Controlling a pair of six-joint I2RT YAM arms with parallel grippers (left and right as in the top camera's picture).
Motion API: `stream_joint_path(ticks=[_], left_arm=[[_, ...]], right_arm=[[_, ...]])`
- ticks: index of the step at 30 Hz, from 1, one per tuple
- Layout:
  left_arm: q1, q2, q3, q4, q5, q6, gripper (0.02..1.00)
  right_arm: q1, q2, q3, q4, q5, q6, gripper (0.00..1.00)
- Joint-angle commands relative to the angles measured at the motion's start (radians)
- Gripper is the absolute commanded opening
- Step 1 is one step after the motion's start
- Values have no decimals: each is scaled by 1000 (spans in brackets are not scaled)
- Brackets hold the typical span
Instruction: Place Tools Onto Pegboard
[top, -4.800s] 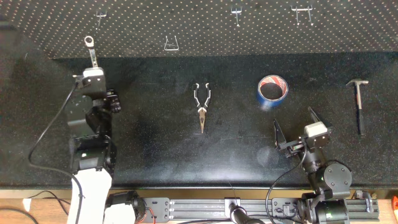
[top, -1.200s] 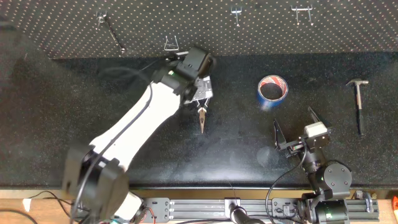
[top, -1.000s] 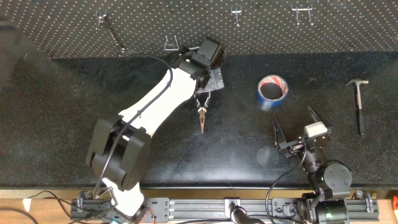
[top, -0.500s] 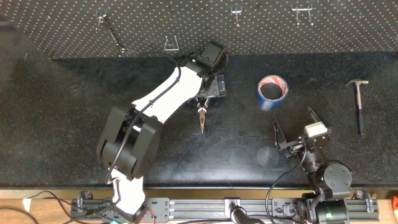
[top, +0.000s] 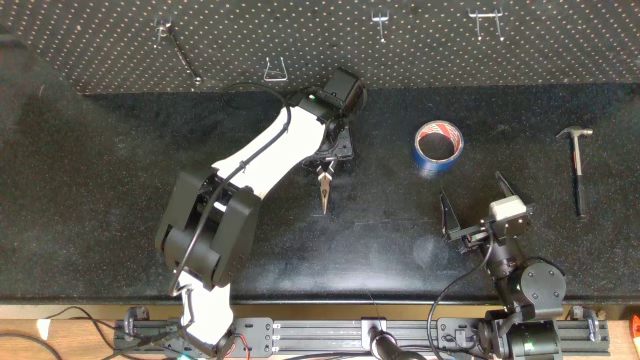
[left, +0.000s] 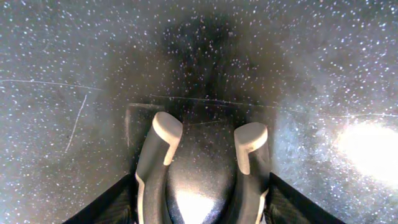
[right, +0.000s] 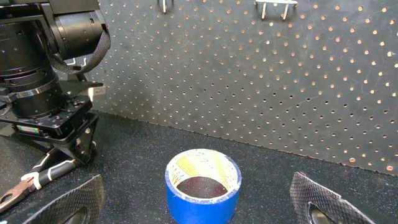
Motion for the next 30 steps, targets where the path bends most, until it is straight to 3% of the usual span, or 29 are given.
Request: stream_joint_path(ticks=[1, 7, 14, 16, 18, 21, 25, 26, 28, 30], left_arm=[[-1, 25, 10, -6, 0, 5, 597], [-1, 25, 10, -6, -1, 6, 573], [-1, 25, 10, -6, -1, 6, 404], [0, 25, 10, -31, 0, 5, 397], [-2, 25, 10, -58, -1, 4, 29], [0, -15, 10, -79, -29, 6, 27], [1, -247, 10, -181, -185, 6, 29], [1, -317, 10, -174, -265, 6, 29], [1, -378, 10, -83, -447, 16, 27], [7, -387, 10, 114, -530, 176, 29]], right_arm=[[6, -7, -4, -2, -3, 15, 976], [6, -7, -4, -3, -3, 15, 976], [6, -7, -4, -2, -3, 15, 976], [6, -7, -4, -2, -3, 15, 976], [6, -7, -4, -2, -3, 15, 976], [6, -7, -4, -2, -3, 15, 976], [6, -7, -4, -2, -3, 15, 976], [6, -7, -4, -2, -3, 15, 976], [6, -7, -4, -2, -3, 15, 976], [6, -7, -4, -2, -3, 15, 976]])
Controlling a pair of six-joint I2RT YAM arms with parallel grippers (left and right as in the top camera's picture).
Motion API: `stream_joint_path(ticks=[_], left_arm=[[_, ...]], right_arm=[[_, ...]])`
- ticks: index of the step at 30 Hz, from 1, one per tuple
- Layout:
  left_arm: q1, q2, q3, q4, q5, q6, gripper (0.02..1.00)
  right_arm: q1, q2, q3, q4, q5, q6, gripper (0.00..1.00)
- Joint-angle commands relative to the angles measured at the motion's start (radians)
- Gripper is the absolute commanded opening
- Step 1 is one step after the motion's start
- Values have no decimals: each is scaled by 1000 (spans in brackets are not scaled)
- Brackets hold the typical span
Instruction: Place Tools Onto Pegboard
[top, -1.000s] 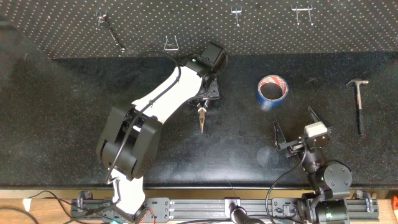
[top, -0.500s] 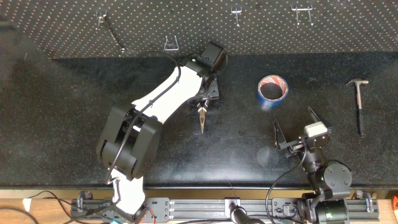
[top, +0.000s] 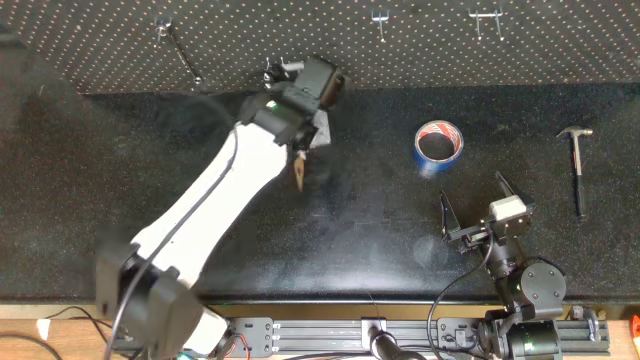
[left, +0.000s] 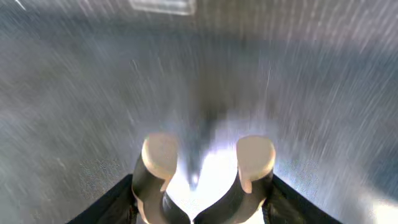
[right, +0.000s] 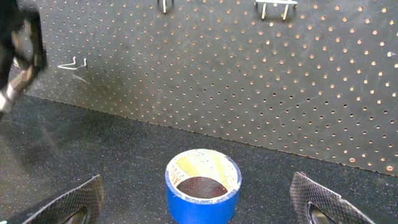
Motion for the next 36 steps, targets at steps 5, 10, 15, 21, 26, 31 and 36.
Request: stream_joint_path(ticks=[5, 10, 15, 21, 26, 31, 36], left_arm=[[113, -38, 7, 657, -247, 399, 29], [135, -3, 6, 717, -226, 399, 29], [138, 53, 1, 722, -163, 398, 27], [138, 85, -2, 668, -152, 398, 29], [138, 85, -35, 664, -144, 398, 246], [138, 85, -37, 593, -141, 398, 704], [138, 66, -37, 560, -141, 398, 996]], right_arm=[[6, -7, -4, -3, -3, 15, 976], [6, -7, -4, -3, -3, 15, 976], [6, -7, -4, -3, -3, 15, 976], [6, -7, -4, -3, -3, 15, 976], [6, -7, -4, -3, -3, 15, 976], [6, -7, -4, -3, -3, 15, 976], [6, -7, -4, -3, -3, 15, 976]])
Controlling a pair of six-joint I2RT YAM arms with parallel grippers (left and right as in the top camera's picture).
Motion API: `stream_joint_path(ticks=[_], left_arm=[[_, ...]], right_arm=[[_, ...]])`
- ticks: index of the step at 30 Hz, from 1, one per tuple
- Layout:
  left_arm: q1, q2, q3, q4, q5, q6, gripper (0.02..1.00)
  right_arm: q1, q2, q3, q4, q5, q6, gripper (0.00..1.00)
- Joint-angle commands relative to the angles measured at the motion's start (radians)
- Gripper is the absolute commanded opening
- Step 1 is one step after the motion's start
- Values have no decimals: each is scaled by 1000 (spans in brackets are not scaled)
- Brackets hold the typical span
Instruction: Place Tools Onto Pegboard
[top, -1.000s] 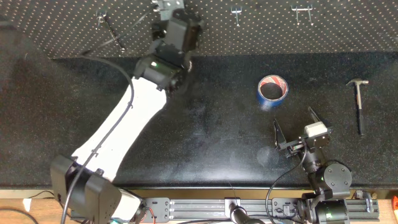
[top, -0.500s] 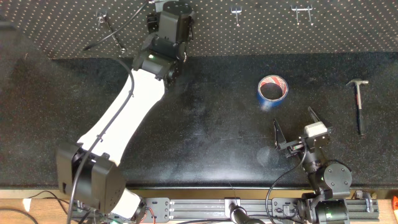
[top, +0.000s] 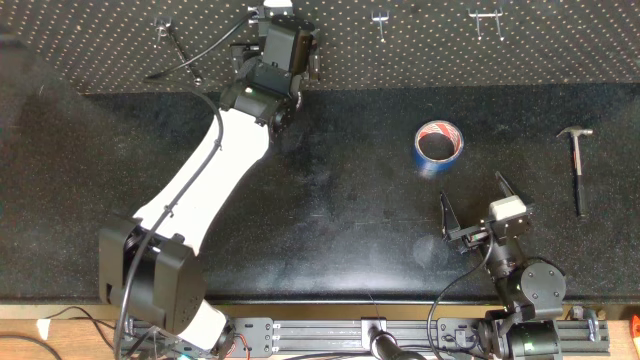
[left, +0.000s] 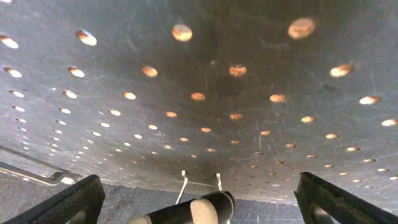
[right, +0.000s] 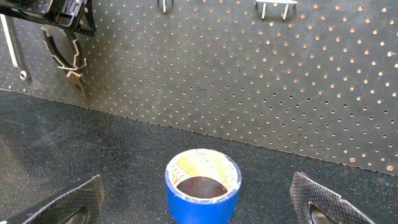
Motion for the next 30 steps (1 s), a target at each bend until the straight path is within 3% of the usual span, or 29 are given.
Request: stream_joint_path(ticks=[1, 8, 11, 14, 17, 23, 27, 30], left_arm=[[5, -30, -2, 0, 1, 2, 996], [19, -398, -156, 8, 22, 2, 996], [209, -773, -543, 182, 283, 2, 996], [390, -1036, -827, 303, 441, 2, 996], [457, -1234, -1024, 309, 456, 2, 996], [462, -1539, -1311, 483, 524, 3, 996], [405, -1661, -1420, 484, 523, 106, 996], [396, -1767, -1421, 348, 520, 235, 996]], right_arm=[[6, -7, -4, -3, -3, 15, 976], [6, -7, -4, -3, -3, 15, 976], [6, -7, -4, -3, -3, 15, 976], [6, -7, -4, -3, -3, 15, 976], [6, -7, -4, -3, -3, 15, 976], [6, -7, -4, -3, -3, 15, 976], [6, -7, -4, -3, -3, 15, 976], [6, -7, -4, -3, -3, 15, 976]])
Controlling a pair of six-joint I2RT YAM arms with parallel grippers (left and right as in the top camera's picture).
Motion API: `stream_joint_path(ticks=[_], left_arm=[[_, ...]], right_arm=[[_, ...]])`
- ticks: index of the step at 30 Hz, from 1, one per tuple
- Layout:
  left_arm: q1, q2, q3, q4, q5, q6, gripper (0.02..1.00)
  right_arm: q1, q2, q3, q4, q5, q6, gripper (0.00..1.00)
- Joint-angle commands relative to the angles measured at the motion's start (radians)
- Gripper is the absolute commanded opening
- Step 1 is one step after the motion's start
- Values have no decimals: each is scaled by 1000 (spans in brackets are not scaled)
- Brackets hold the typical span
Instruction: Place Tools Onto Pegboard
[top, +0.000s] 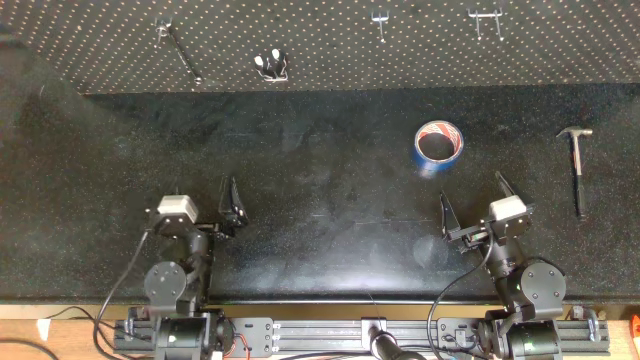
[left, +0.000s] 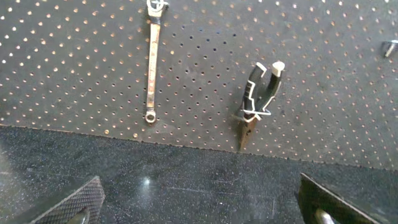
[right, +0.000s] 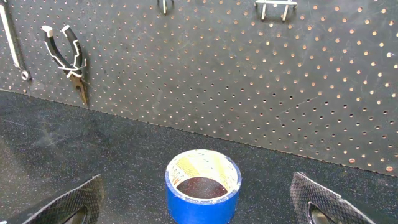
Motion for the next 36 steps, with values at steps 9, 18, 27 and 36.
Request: stream_joint_path(ticks=[9, 18, 27, 36], left_arm=[[-62, -95, -6, -143, -16, 185, 996], [-62, -95, -6, -143, -16, 185, 996], [-62, -95, -6, -143, -16, 185, 996], [-62, -95, -6, -143, -16, 185, 996]], right_arm=[[6, -6, -5, -2, -3, 15, 976], [6, -5, -5, 0, 19, 36, 976], [22, 930, 642, -220, 48, 214, 976], [214, 1630, 1088, -431, 235, 217, 976]])
